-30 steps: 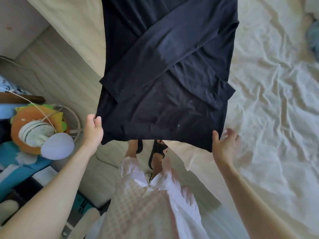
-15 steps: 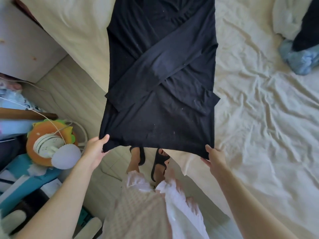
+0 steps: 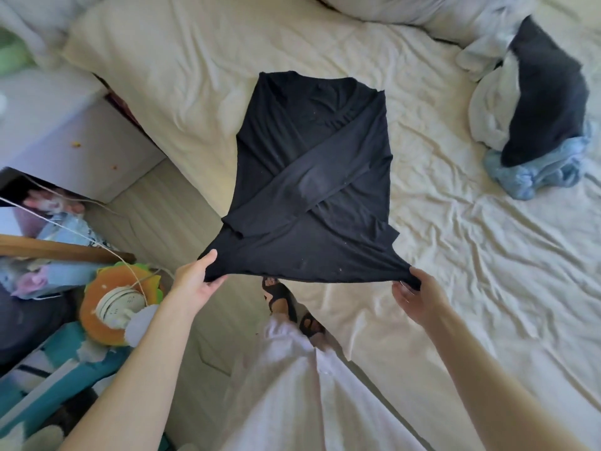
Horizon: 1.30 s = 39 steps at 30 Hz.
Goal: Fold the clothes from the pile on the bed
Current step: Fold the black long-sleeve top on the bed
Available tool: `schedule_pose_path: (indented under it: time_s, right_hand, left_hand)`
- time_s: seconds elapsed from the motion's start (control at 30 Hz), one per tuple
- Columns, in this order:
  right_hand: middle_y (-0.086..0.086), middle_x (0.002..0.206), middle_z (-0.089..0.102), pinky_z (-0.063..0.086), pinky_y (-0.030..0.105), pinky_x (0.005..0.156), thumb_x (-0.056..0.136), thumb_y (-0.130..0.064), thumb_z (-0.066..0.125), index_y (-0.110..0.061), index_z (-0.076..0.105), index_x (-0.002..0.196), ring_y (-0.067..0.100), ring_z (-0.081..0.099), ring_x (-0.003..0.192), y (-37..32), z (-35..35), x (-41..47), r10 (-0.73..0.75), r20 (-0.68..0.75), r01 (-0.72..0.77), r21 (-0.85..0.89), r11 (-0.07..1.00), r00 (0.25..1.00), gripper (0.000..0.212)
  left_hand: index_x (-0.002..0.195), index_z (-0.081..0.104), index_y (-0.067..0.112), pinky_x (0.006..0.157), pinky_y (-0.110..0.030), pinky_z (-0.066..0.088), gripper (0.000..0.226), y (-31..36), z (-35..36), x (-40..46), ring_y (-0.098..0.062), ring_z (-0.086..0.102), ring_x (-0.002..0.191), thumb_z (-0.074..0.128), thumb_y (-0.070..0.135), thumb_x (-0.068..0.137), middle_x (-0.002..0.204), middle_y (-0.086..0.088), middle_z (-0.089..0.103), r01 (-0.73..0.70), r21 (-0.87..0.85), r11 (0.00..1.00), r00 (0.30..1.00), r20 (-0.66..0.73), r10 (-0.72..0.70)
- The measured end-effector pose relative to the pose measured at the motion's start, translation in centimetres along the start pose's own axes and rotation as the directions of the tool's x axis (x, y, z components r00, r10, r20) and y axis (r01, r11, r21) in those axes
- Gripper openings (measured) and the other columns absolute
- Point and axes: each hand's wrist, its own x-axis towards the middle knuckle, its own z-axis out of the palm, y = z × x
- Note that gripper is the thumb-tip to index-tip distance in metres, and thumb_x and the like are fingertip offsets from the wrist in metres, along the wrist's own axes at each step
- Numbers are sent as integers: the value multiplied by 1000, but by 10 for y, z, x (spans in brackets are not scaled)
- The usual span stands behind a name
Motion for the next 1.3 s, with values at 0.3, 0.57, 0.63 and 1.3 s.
schedule_pose_path:
  time_s: [0.3, 0.57, 0.63, 1.3]
  right_hand:
    - [12, 93, 61, 57, 27, 51, 93, -10, 57, 0, 57, 89, 24, 63, 81, -112, 101, 13, -17, 160, -44, 372, 927, 987, 10]
    - [13, 96, 64, 58, 31, 53, 90, -4, 61, 3, 59, 95, 26, 66, 79, -231, 224, 75, -60, 159, -19, 457, 889, 985, 9]
    - [14, 92, 66, 57, 31, 51, 89, -3, 61, 4, 60, 94, 26, 67, 74, -254, 257, 97, -63, 172, -29, 484, 875, 983, 9]
    - [5, 153, 29, 16, 40, 117, 98, -29, 45, -15, 37, 143, 21, 20, 143, -141, 245, 180, -675, 384, 523, -853, 3, 630, 48]
  left_hand:
    - [93, 56, 1, 49, -29, 56, 3, 115, 101, 21, -28, 59, 90, 56, 4, 92, 100, -17, 57, -24, -163, 986, 990, 132, 46]
    - [96, 55, -1, 53, -27, 57, 5, 222, 233, 95, -30, 65, 88, 54, 3, 93, 103, -19, 60, -19, -165, 986, 979, 197, 52]
    - [96, 54, -1, 53, -27, 57, 5, 244, 266, 119, -30, 65, 89, 53, 4, 94, 101, -18, 60, -25, -177, 984, 980, 192, 59]
    - [116, 57, 17, 81, -22, 48, 25, 153, 229, 213, -7, 57, 95, 58, 21, 92, 114, 6, 57, -620, 700, 354, 709, 308, 634]
